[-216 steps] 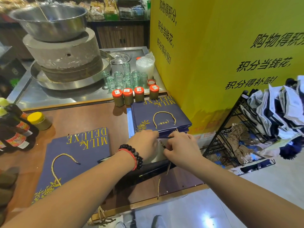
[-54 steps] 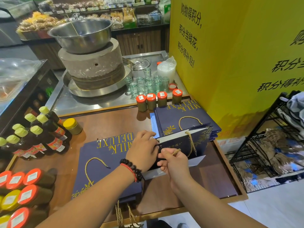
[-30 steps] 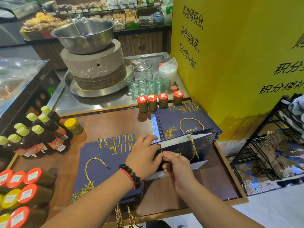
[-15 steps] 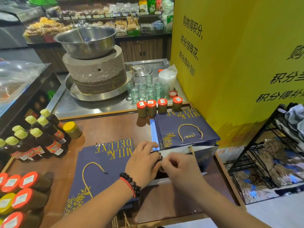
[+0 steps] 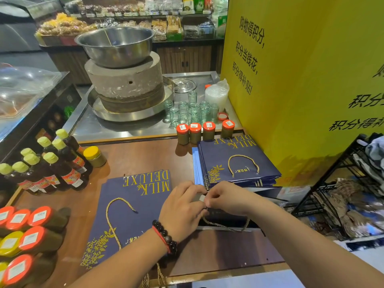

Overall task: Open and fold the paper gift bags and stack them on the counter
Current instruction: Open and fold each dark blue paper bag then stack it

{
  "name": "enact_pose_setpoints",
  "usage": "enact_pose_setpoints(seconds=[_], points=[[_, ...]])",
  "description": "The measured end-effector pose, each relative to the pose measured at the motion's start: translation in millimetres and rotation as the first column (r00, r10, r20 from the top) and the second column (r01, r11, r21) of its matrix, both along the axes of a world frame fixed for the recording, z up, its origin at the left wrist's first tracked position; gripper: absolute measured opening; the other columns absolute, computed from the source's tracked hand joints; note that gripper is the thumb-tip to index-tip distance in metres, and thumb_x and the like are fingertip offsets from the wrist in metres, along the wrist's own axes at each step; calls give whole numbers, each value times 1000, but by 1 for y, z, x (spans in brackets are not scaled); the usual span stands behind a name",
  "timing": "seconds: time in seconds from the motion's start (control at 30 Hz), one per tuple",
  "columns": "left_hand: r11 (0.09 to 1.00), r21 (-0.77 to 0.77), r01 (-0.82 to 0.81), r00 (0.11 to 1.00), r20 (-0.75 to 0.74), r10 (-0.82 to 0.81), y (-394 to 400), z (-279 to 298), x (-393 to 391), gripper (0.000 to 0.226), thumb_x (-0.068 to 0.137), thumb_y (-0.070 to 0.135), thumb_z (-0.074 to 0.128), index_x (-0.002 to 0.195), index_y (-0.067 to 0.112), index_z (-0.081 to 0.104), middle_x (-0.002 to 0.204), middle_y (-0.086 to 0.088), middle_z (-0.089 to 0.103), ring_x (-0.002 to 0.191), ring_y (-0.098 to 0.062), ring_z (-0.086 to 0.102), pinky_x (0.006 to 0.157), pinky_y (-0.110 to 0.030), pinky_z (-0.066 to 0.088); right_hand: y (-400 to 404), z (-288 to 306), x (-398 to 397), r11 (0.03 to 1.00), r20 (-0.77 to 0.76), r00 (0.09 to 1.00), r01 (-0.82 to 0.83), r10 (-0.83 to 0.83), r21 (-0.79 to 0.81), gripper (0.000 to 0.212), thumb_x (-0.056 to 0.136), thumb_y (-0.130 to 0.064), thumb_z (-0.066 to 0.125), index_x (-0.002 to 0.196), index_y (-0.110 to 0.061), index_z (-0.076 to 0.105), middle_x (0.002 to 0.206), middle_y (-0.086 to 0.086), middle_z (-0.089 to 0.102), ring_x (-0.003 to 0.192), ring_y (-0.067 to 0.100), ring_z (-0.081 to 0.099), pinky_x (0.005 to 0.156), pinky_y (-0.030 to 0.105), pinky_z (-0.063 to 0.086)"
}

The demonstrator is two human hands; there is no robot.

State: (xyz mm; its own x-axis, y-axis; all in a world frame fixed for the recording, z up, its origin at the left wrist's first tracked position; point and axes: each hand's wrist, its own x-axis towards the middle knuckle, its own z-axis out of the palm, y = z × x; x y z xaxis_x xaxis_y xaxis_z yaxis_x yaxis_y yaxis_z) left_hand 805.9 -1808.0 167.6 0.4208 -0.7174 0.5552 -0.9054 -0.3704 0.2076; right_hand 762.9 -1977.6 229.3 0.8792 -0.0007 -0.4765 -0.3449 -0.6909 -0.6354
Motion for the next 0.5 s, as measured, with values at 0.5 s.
enact_pose_setpoints(seconds=[0.5], points=[[995,90,-45,991,-119,55,2,10,-1,11,72,10,78,72,18,69,109,3,60,106,-19,41,76,-35,54,12,0,-4,992,55,997,56,-50,-110,25,94,-13,46,75,-19,61,79,-6,57,76,12,51,57,18,34]])
